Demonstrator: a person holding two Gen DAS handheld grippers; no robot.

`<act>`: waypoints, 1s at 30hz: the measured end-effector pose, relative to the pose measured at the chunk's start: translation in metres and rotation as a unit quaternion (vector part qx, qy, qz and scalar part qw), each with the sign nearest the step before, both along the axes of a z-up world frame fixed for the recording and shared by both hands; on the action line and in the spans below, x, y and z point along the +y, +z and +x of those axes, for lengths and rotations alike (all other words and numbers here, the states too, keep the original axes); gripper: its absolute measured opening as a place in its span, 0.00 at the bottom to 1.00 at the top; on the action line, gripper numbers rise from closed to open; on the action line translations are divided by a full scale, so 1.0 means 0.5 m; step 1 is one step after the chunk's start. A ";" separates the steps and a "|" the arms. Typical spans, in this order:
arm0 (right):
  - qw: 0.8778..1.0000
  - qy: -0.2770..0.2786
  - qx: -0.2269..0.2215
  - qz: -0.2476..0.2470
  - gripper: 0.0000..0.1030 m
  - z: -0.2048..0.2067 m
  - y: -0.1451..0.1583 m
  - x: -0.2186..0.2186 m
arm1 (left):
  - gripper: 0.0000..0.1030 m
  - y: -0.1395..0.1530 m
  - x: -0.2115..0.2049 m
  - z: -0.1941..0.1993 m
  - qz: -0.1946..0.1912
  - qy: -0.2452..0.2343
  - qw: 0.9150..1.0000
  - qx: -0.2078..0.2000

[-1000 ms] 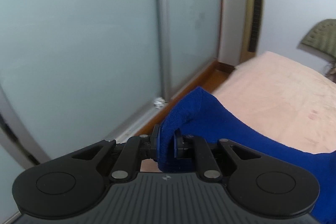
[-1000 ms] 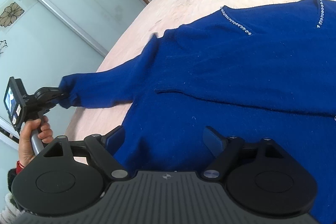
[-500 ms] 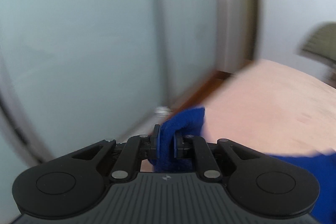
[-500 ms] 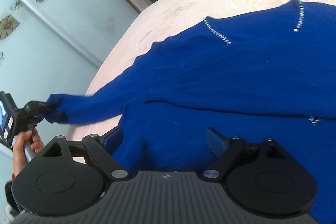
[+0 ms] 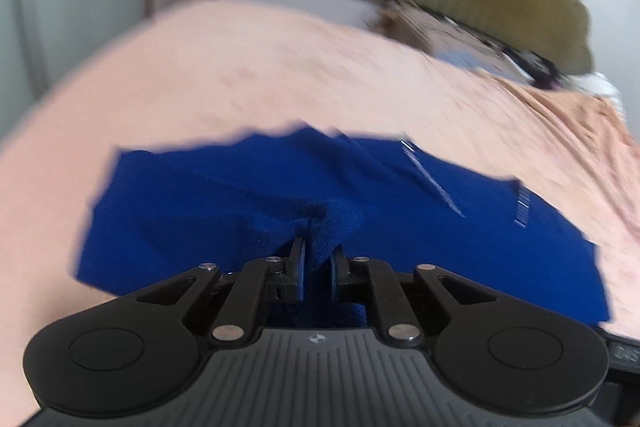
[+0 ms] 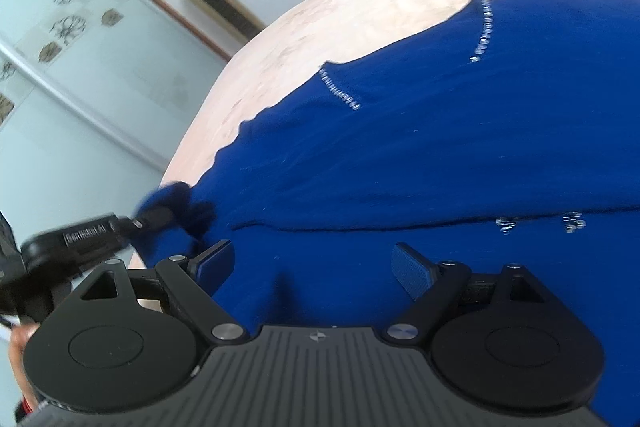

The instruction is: Fold small clothes

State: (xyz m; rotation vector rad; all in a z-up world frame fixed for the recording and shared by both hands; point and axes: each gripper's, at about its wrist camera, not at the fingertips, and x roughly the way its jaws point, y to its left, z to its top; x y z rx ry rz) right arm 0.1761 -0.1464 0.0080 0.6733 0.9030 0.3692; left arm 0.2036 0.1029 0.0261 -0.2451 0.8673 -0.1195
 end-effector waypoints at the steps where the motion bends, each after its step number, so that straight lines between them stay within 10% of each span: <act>1: 1.000 -0.002 -0.001 0.000 0.85 0.001 0.000 -0.002 | 0.14 -0.017 -0.004 0.007 -0.023 -0.010 1.000 0.020; 3: 1.000 -0.002 -0.003 -0.002 0.85 0.001 0.001 -0.004 | 0.21 -0.042 0.002 0.003 -0.067 -0.017 0.996 0.052; 7: 1.000 0.007 -0.004 0.001 0.86 0.003 -0.001 0.001 | 0.79 -0.069 0.035 -0.017 -0.178 -0.009 0.981 0.075; 10: 0.999 0.023 0.000 0.030 0.85 0.005 -0.007 0.011 | 0.79 -0.054 0.065 -0.041 -0.202 0.006 0.978 0.055; 21: 0.988 0.067 0.028 0.134 0.69 0.060 -0.050 0.105 | 0.79 -0.002 0.080 -0.136 -0.024 0.053 0.998 -0.010; 24: 0.987 0.070 0.037 0.141 0.52 0.080 -0.053 0.121 | 0.79 0.006 0.064 -0.158 0.031 0.052 0.998 -0.028; 26: 0.985 0.083 0.048 0.146 0.23 0.089 -0.055 0.130 | 0.79 0.009 0.057 -0.173 0.064 0.052 0.996 -0.039; 30: 0.990 0.094 0.021 0.104 0.13 0.098 -0.010 0.151 | 0.79 0.001 0.043 -0.187 0.117 0.044 0.991 -0.046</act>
